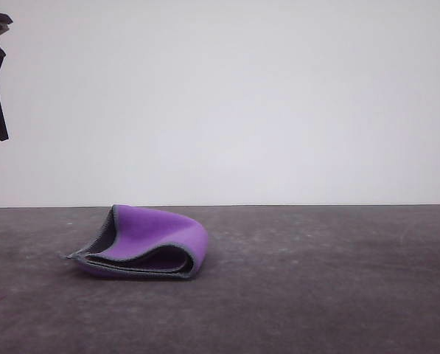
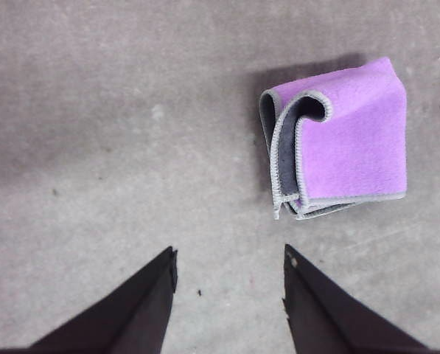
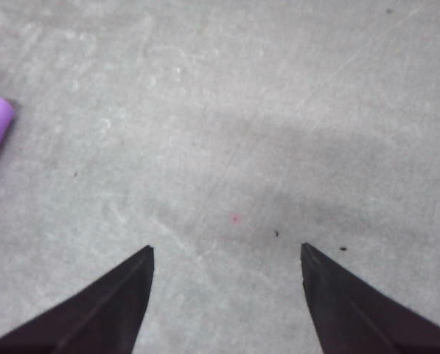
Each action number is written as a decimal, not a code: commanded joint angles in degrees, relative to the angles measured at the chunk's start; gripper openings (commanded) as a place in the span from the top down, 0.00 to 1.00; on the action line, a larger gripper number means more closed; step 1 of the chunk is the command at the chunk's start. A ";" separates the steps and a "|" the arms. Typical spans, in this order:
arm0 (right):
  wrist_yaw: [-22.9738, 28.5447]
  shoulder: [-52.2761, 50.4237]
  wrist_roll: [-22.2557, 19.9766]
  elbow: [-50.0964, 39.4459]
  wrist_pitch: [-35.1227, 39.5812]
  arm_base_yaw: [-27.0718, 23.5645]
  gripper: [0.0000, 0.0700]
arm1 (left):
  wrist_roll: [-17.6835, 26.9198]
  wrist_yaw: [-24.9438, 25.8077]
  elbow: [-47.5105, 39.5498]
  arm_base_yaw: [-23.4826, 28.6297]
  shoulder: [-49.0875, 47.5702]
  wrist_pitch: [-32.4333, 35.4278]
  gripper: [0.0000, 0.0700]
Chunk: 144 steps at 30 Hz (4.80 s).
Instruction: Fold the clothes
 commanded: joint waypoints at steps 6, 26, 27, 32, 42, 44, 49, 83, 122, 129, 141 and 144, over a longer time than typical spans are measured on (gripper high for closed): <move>0.14 0.36 0.26 0.48 1.87 0.02 0.98 | -0.49 -0.13 0.66 -0.07 0.30 0.66 0.99; -0.24 0.37 1.74 0.48 4.94 0.02 0.98 | -0.97 -0.16 0.28 0.06 -0.37 3.82 0.97; -0.24 0.37 1.74 0.48 4.93 0.02 0.98 | -0.85 -0.23 -0.56 0.38 -1.20 4.27 0.97; -0.25 0.35 1.75 0.48 4.95 0.02 0.98 | -1.56 -3.17 -15.88 0.59 -12.90 20.17 0.97; -0.24 0.35 1.74 0.48 4.96 0.02 0.98 | -6.17 -15.02 -48.93 0.59 -46.57 44.00 0.97; -0.24 0.35 1.74 0.48 4.96 0.02 0.98 | -7.03 -16.85 -52.88 0.49 -52.73 44.87 0.97; -0.24 0.35 1.74 0.48 4.96 0.02 0.98 | -7.54 -19.22 -59.65 -0.27 -64.43 45.28 0.97; -0.24 0.35 1.74 0.48 5.31 0.02 0.98 | -9.51 -22.27 -64.85 -1.09 -78.14 43.84 0.97; 15.27 -53.25 3.81 -47.47 31.94 2.67 0.98 | -9.51 -22.27 -64.85 -1.09 -78.14 43.84 0.97; 19.47 -54.31 7.27 -47.58 30.01 2.97 0.98 | -9.51 -22.27 -64.85 -1.09 -78.14 43.86 0.97; 19.29 -54.31 6.73 -47.58 31.69 3.60 0.98 | -9.51 -22.27 -64.85 -1.09 -78.14 43.84 0.97; 19.28 -54.31 6.73 -47.58 31.69 3.58 0.98 | -9.51 -22.27 -64.85 -1.09 -78.14 43.84 0.97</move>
